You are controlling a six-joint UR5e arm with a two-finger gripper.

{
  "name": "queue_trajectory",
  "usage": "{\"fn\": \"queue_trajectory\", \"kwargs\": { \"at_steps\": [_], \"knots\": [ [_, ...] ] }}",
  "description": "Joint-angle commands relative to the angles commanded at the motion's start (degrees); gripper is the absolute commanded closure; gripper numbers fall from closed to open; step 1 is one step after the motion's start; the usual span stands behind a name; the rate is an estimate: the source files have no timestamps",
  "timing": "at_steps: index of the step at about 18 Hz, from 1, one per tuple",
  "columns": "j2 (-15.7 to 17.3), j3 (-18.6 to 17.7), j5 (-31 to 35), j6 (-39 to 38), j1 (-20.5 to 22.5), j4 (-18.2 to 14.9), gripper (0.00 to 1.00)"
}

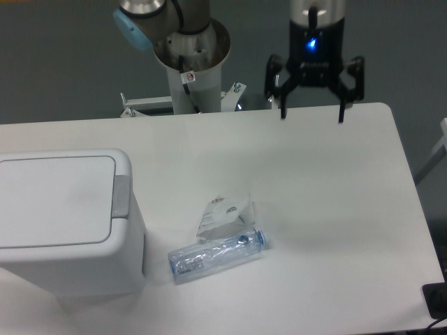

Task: Open the trash can
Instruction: 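Move the open gripper down to the white trash can's lid edge, then press the gripper finger on the lid edge to pop the lid open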

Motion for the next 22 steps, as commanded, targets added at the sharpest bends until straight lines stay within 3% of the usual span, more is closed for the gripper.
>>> {"fn": "queue_trajectory", "kwargs": {
  "at_steps": [2,8,10,16,22],
  "knots": [
    [-1.85,3.08,-1.23,-6.88,-2.65,-0.26,0.00],
    [-2.21,2.66,-14.05,-20.07,-6.08,-0.27,0.00],
    [-3.70,2.48,-15.91,-23.42,-8.09,-0.26,0.00],
    [-6.43,0.99,-15.65,-24.22,-13.02,0.17,0.00],
    [-6.87,0.55,-15.65,-23.17,-13.29,0.53,0.00]
  ]
}}
